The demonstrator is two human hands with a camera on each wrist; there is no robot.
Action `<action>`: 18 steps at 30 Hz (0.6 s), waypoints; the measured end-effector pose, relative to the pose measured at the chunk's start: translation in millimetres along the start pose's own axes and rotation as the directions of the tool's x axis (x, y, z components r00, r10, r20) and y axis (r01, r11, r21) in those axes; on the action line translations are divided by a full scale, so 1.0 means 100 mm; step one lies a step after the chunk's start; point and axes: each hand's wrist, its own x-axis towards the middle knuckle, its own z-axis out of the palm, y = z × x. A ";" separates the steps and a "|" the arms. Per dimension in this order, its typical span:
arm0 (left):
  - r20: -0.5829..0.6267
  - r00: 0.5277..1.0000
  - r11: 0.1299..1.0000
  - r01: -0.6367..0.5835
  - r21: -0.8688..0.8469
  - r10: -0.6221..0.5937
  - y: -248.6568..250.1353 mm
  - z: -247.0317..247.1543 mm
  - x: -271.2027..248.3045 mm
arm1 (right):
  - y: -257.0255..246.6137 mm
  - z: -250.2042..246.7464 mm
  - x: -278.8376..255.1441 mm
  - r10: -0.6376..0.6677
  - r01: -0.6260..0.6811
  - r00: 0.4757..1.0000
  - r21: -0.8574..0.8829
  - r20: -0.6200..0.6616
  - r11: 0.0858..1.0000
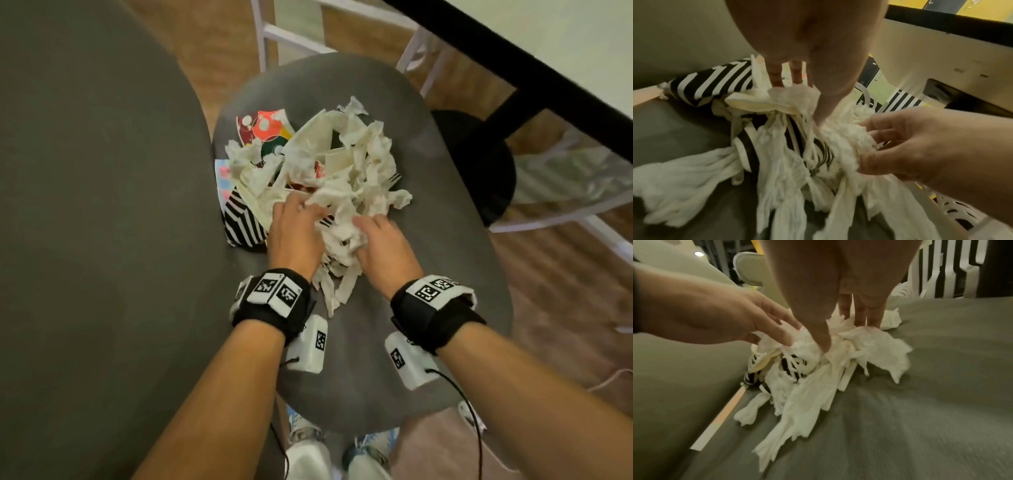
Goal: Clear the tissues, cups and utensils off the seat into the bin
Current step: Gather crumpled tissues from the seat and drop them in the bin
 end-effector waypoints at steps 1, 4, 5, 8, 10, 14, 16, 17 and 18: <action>-0.044 0.999 0.998 0.025 -0.050 -0.027 -0.02 0.02 -0.04 | 0.02 0.01 -0.02 0.013 -0.013 0.999 0.014 -0.038 1.000; -0.123 0.979 0.965 0.134 -0.224 -0.165 -0.04 0.00 -0.18 | 0.09 -0.04 -0.18 0.022 -0.008 0.986 0.087 -0.164 0.996; -0.138 0.968 0.946 0.165 -0.281 -0.209 -0.02 -0.01 -0.22 | 0.11 -0.07 -0.25 0.011 0.010 0.978 0.099 -0.210 0.995; -0.190 0.943 0.886 0.169 -0.431 -0.272 0.09 -0.07 -0.32 | 0.19 -0.18 -0.49 -0.024 0.077 0.942 0.145 -0.335 0.986; -0.228 0.934 0.861 0.135 -0.490 -0.276 0.17 -0.09 -0.39 | 0.27 -0.22 -0.63 -0.005 0.099 0.918 0.219 -0.396 0.971; -0.156 0.925 0.809 0.211 -0.549 -0.347 0.28 -0.03 -0.65 | 0.43 -0.23 -0.87 0.104 0.045 0.892 0.314 -0.440 0.948; -0.084 0.928 0.783 0.255 -0.567 -0.363 0.30 0.07 -0.77 | 0.48 -0.20 -0.95 0.177 -0.029 0.890 0.336 -0.420 0.942; -0.036 0.930 0.764 0.279 -0.582 -0.367 0.30 0.12 -0.82 | 0.48 -0.19 -0.98 0.221 -0.072 0.892 0.360 -0.394 0.930; 0.020 0.928 0.739 0.310 -0.598 -0.373 0.30 0.17 -0.86 | 0.49 -0.18 -1.01 0.264 -0.112 0.894 0.390 -0.363 0.914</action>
